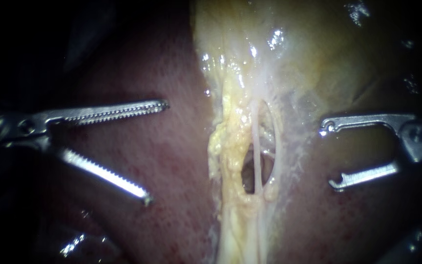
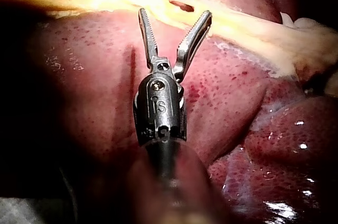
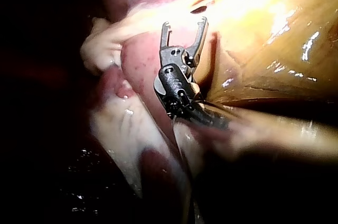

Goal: Grabbing gallbladder

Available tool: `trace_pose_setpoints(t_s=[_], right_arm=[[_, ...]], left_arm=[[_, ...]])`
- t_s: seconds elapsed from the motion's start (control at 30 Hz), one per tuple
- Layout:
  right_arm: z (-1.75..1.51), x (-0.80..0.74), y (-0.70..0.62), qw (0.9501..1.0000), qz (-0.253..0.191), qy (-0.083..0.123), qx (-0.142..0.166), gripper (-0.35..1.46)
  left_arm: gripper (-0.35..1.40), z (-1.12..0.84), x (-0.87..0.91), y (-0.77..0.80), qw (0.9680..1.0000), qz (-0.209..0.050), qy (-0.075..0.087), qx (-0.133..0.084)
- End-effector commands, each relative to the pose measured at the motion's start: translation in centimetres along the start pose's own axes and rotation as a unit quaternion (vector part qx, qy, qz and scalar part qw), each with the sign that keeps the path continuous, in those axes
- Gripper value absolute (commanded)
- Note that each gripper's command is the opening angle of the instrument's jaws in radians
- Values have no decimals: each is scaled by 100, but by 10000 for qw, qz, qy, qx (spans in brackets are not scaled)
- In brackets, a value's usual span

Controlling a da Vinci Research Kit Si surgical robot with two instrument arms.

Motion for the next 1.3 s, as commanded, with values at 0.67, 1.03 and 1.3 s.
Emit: trace_pose_setpoints(t_s=[0.67, 1.03, 1.3], right_arm=[[0, 0, 0, 10000, 0, -1, -1, 57], [-1, 0, 0, 10000, -2, 0, 2, 57], [-1, 0, 0, 10000, -1, 0, 1, 57]], left_arm=[[74, 36, -7, 14, 9998, -111, 28, -153], [59, 71, 27, 21, 9988, -370, 240, -227], [56, 81, 48, 25, 9983, -445, 286, -253]])
